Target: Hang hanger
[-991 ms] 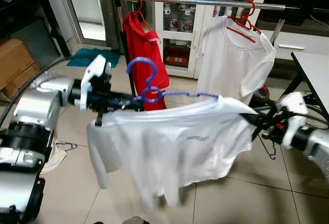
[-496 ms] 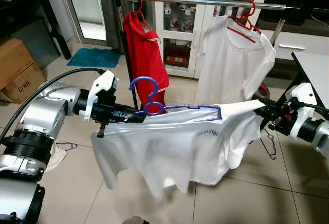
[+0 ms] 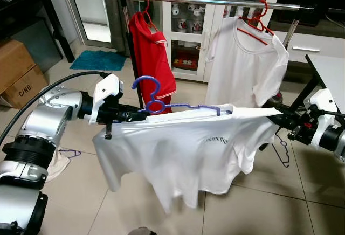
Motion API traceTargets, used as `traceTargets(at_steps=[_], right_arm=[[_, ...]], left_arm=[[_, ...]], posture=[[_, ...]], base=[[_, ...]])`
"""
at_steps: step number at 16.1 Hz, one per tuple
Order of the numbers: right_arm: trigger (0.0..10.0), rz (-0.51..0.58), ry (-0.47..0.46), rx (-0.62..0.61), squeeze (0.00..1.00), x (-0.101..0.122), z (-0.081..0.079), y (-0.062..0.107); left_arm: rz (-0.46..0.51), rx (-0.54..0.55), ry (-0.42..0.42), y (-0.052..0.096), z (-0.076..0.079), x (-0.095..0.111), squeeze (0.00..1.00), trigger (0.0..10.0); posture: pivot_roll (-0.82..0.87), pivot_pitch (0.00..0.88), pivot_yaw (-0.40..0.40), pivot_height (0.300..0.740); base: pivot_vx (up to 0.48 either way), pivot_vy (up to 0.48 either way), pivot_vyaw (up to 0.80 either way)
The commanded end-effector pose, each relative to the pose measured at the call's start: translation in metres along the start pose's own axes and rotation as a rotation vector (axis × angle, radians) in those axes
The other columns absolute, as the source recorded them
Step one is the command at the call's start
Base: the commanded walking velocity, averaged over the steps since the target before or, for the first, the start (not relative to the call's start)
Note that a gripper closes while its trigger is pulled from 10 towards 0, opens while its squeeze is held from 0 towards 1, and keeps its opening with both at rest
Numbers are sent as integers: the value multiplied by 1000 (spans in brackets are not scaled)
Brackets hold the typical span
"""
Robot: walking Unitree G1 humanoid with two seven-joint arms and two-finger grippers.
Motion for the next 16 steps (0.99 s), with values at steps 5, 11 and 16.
traceTargets(at_steps=[5,11,16], right_arm=[[0,-9,8,46,0,4,-10,-4],[0,-26,0,88,0,1,-21,-10],[0,-110,-22,169,0,-18,-39,-9]], left_arm=[[15,-47,-6,-15,2,4,0,0],[-79,-141,-41,-34,13,-8,0,0],[-12,-83,-57,-44,2,7,0,0]], posture=[[-12,0,34,740],[-10,0,37,740],[-10,0,42,740]], base=[[0,0,0],[0,0,0],[0,0,0]])
Point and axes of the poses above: a point about 5 cm out from each wrist's last joint towards the gripper, its own y axis pointing back from the gripper into the wrist, its own x axis along the axis of the wrist's last joint, z = x × y, the point moved 5 cm from there along -y, pointing out of the wrist towards the gripper, and after that the axes turned 4 degrees about -y, right-handed, at the moved point
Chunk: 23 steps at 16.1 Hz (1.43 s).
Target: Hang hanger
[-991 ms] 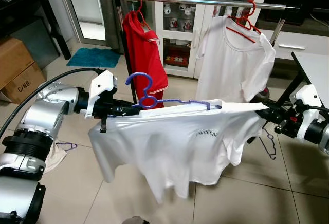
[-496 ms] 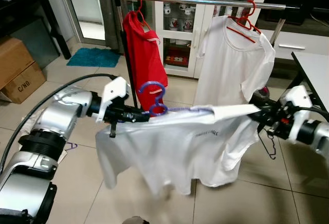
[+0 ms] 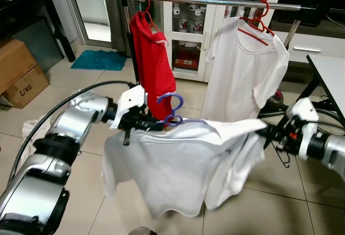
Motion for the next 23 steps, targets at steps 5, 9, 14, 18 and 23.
traceTargets(at_steps=[5,9,14,18,23], right_arm=[[0,-32,12,-23,0,-1,3,1],[0,-8,5,-16,0,8,3,2],[0,-68,3,5,0,-4,-1,1],[10000,-108,-18,-36,0,-13,3,1],[10000,-89,-68,-26,1000,-10,4,7]], left_arm=[[41,-117,-3,-2,12,12,0,0],[-44,-157,-6,-2,20,-3,0,0],[15,-122,-31,-5,14,10,0,0],[82,-213,-33,-5,26,26,0,0],[83,-213,-12,-4,26,25,0,0]], posture=[[-7,0,43,740],[-6,0,39,740],[-7,0,38,740],[-4,0,41,740],[-7,0,44,740]], base=[[0,0,0],[0,0,0],[0,0,0],[0,0,0],[0,0,0]])
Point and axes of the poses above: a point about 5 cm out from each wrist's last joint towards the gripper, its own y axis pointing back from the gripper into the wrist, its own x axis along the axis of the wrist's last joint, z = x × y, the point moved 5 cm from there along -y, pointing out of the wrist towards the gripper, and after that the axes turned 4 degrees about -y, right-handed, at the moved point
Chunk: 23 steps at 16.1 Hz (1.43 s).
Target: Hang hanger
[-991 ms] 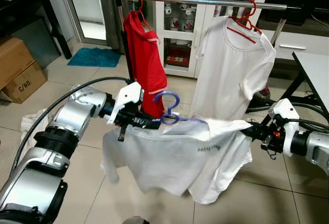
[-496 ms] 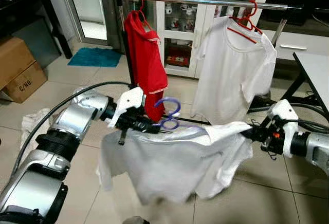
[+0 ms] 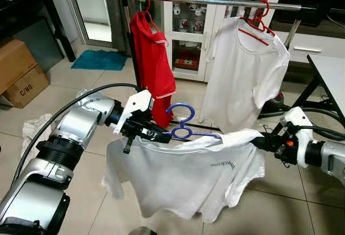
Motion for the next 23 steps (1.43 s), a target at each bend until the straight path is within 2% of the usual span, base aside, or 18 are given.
traceTargets(at_steps=[1,3,5,6,8,10,11,12,13,14,15,16,17,18,19,21,22,23], right_arm=[[10000,10,6,10,1000,4,-1,7],[10000,-20,17,52,1000,-2,-7,14],[10000,-102,26,109,1000,-18,-14,28],[10000,-130,45,92,1000,-25,-11,34],[10000,-77,38,73,1000,-14,-6,42],[10000,-28,33,107,1000,-2,-10,46],[10000,23,49,150,1000,12,-18,49],[10000,38,72,169,1000,18,-24,47],[10000,32,90,172,1000,19,-27,44],[10000,29,108,163,1000,19,-27,40],[10000,50,129,147,1000,24,-26,35],[10000,76,141,146,1000,29,-29,30],[10000,90,161,177,1000,34,-39,22],[10000,110,179,198,1000,42,-48,12],[10000,141,201,235,1000,53,-63,-3],[10000,157,219,269,1000,61,-77,-15],[10000,169,232,282,0,67,-85,-24],[10000,190,218,319,0,76,-97,-34]], left_arm=[[25,4,-25,5,-1,9,0,0],[9,26,-17,10,-3,6,0,0],[1,43,-6,20,-4,4,0,0],[1,43,1,23,-3,4,0,0],[-6,37,8,25,-1,2,0,0],[-14,37,6,26,-1,0,0,0],[-59,42,-18,27,-2,-5,0,0],[-66,46,-19,28,-2,-6,0,0],[13,58,24,29,-5,3,0,0],[-101,60,-22,32,-4,-9,0,0],[-86,51,-11,32,-3,-8,0,0],[58,64,49,31,-5,9,0,0],[-60,65,-15,30,-4,-4,0,0],[-112,96,-60,28,-9,-11,0,0],[-55,162,-49,22,-20,-3,0,0],[-43,182,-53,16,-25,0,0,0],[-54,165,-57,11,-25,0,0,0],[-63,153,-67,4,-25,-1,0,0]], posture=[[-7,0,44,740],[-8,0,45,740],[-8,0,45,740],[-8,0,46,740],[-7,0,47,740],[-7,0,47,740],[-9,0,48,740],[-9,0,48,740],[-9,0,48,740],[-9,0,48,740],[-9,0,49,740],[-9,0,49,740],[-9,0,49,740],[-5,0,45,740],[-5,0,45,740],[-5,0,45,740],[-3,0,41,740],[-4,0,42,740]], base=[[0,0,0],[0,0,0],[0,0,0],[0,0,0],[0,0,0],[0,0,0],[0,0,0],[0,0,0],[0,0,0],[0,0,0],[0,0,0],[0,0,0],[0,0,0],[0,0,0],[0,0,0],[0,0,0],[0,0,0],[0,0,0]])
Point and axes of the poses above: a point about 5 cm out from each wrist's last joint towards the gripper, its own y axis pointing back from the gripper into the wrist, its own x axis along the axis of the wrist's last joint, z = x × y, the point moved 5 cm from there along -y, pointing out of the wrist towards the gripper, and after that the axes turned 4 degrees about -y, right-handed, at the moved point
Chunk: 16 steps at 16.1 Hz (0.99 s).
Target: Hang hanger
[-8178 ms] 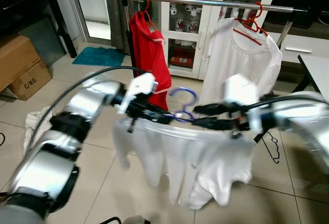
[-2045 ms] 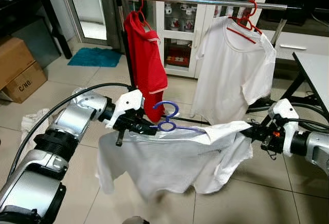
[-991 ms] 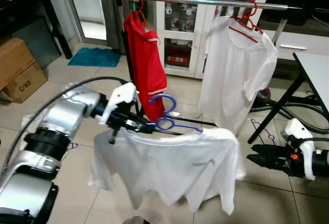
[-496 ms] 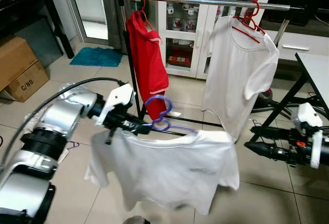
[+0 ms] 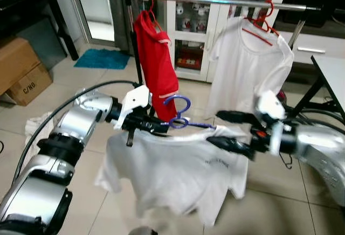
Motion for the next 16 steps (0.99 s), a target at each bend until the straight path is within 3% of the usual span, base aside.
traceTargets(at_steps=[1,4,7,8,9,16], right_arm=[[10000,5,-8,40,0,6,-9,-13],[10000,-45,-33,-4,0,-2,-4,-36],[10000,-55,-64,-13,0,-1,-1,-47],[5412,-53,-70,-9,0,0,-2,-48],[0,-46,-89,-15,0,1,-1,-52],[0,-78,-182,-30,0,-5,6,-53]], left_arm=[[-14,1,-52,-5,-4,5,0,0],[-17,-22,-113,-14,-3,9,0,0],[-2,-29,-146,-18,-4,17,0,0],[5,-27,-159,-18,-5,19,0,0],[31,-29,-182,-18,-5,24,0,0],[73,1,-208,-19,-11,34,0,0]], posture=[[-4,0,42,740],[-9,0,51,740],[-8,0,51,740],[-8,0,52,740],[-8,0,52,740],[-7,0,48,740]], base=[[0,0,0],[0,0,0],[0,0,0],[0,0,0],[0,0,0],[0,0,0]])
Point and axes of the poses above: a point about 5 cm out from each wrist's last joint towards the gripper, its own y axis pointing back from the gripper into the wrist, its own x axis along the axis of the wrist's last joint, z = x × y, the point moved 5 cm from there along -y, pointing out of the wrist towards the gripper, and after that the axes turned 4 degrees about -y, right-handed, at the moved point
